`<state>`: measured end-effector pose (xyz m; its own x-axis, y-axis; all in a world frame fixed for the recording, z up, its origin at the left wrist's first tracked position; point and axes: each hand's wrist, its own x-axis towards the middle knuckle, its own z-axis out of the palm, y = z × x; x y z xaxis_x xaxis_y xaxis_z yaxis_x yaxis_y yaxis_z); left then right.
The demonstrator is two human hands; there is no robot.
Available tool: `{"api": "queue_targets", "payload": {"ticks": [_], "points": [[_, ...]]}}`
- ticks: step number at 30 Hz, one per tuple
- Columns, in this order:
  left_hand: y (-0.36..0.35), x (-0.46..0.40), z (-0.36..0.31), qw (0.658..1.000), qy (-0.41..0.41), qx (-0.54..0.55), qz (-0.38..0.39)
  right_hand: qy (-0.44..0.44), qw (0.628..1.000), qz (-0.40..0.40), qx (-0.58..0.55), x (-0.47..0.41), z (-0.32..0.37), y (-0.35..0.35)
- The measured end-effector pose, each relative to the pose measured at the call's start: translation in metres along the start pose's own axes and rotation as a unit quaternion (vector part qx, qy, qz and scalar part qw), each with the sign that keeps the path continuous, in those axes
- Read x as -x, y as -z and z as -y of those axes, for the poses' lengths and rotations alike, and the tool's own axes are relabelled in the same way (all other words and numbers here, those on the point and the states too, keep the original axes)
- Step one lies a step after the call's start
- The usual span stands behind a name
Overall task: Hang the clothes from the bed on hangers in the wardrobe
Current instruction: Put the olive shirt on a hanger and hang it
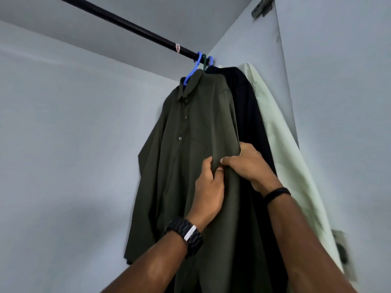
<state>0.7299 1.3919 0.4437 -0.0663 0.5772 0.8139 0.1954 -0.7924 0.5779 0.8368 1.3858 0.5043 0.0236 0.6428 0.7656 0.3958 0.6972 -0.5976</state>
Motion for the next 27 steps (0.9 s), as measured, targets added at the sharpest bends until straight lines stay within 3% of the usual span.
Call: {"api": "queue_targets", "payload": {"ticks": [3, 6, 7, 8, 10, 12, 13, 17, 23, 27], "points": [[-0.001, 0.043, -0.009, 1.0, 0.015, 0.008, -0.019, -0.032, 0.995, 0.045, -0.08, 0.044, 0.007, 0.016], [-0.003, 0.078, -0.025, 0.998, -0.01, 0.043, -0.052, -0.035, 0.93, 0.159, -0.33, 0.083, 0.013, 0.045], [-0.005, 0.09, -0.032, 0.997, -0.021, 0.051, -0.051, -0.038, 0.917, 0.175, -0.356, 0.094, 0.011, 0.054], [-0.007, 0.102, -0.037, 0.997, -0.023, 0.051, -0.046, -0.036, 0.928, 0.167, -0.33, 0.102, 0.008, 0.059], [-0.014, 0.124, -0.042, 0.999, -0.001, 0.005, -0.051, -0.019, 0.987, 0.098, -0.122, 0.115, -0.006, 0.062], [-0.023, 0.143, -0.042, 0.993, 0.054, -0.074, -0.068, -0.01, 0.995, 0.024, 0.097, 0.135, -0.023, 0.063], [-0.028, 0.155, -0.042, 0.988, 0.099, -0.097, -0.067, -0.019, 0.991, 0.014, 0.131, 0.147, -0.031, 0.064], [-0.052, 0.205, -0.046, 0.971, 0.224, -0.07, -0.036, -0.063, 0.993, 0.07, 0.076, 0.194, -0.055, 0.076], [-0.07, 0.269, -0.067, 0.963, 0.254, -0.045, -0.08, -0.066, 0.991, 0.118, 0.004, 0.272, -0.066, 0.092], [-0.072, 0.32, -0.076, 0.952, 0.29, -0.04, -0.094, -0.09, 0.99, 0.022, -0.104, 0.341, -0.064, 0.088]]}}
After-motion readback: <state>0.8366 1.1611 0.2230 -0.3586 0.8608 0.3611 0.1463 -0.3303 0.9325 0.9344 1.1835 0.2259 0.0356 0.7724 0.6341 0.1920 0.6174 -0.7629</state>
